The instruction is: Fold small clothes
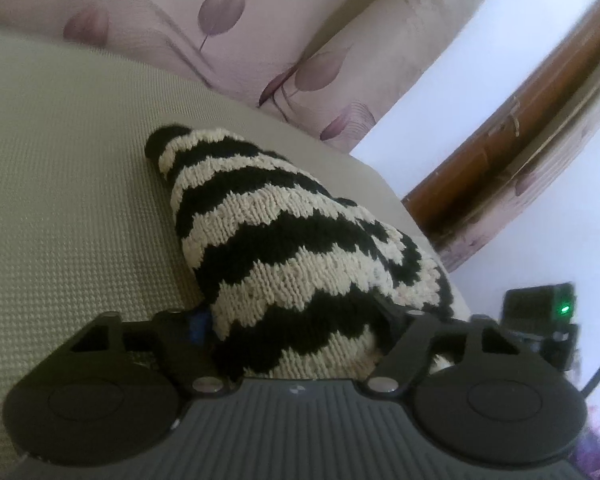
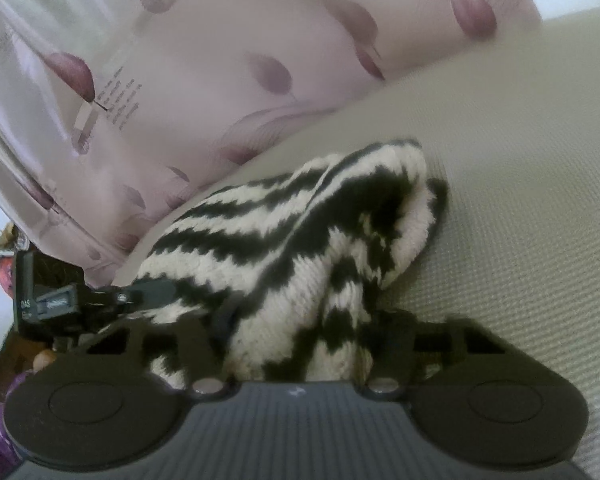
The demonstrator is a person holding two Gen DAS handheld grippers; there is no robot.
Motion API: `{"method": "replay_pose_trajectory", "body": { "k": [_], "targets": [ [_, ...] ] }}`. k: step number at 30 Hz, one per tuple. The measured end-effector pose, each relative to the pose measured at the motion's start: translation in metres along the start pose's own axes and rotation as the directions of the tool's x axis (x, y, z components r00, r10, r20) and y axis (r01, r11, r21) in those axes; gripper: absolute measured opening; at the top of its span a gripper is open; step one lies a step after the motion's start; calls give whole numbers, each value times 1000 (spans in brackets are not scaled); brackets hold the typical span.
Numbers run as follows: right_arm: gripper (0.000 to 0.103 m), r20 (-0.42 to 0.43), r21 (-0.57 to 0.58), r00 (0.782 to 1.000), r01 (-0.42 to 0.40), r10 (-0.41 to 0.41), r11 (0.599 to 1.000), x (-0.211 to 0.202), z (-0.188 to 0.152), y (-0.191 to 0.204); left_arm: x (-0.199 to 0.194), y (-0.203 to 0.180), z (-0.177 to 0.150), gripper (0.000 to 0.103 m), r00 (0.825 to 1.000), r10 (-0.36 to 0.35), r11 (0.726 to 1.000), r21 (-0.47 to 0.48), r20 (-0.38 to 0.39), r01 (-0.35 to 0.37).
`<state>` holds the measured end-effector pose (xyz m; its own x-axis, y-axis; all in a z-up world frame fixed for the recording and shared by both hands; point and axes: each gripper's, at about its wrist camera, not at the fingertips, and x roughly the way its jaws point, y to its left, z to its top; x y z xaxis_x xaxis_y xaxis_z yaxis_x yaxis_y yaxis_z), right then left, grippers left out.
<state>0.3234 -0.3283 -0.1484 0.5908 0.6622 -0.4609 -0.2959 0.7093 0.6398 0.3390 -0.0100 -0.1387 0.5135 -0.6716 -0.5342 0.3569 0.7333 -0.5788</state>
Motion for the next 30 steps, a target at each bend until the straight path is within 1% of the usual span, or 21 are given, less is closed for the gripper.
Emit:
{"method": "replay_pose_trajectory", "body": {
  "k": [1,4,7,11,20,26,30],
  "targets": [
    [45,5,-17,1000,9,-9,1000,-1,-1,4,-2,-7,-2,67,1000,23,999,31,17,-23],
    [39,30,-46,999,40,-39,998,-7,-4,16,-9,-23,-6,62,996,73,993,86,54,-77],
    [37,56,-55,997,55,-52,997,-11,-7,25,-16,-35,-8,60,992,103,985,129,70,-111],
    [36,81,-47,996,43,-39,998,-18,-11,35,-32,-47,-13,60,986,140,972,179,90,-154],
    [36,99,-42,995,-9,13,999,-23,-24,72,-84,-65,-19,60,966,217,941,235,139,-245],
    [36,100,-50,994,-48,52,998,-25,-44,102,-126,-72,-35,60,953,255,920,261,164,-291],
    [36,92,-49,993,-66,70,997,-24,-60,119,-152,-74,-48,60,945,279,913,259,172,-317]
  ]
}}
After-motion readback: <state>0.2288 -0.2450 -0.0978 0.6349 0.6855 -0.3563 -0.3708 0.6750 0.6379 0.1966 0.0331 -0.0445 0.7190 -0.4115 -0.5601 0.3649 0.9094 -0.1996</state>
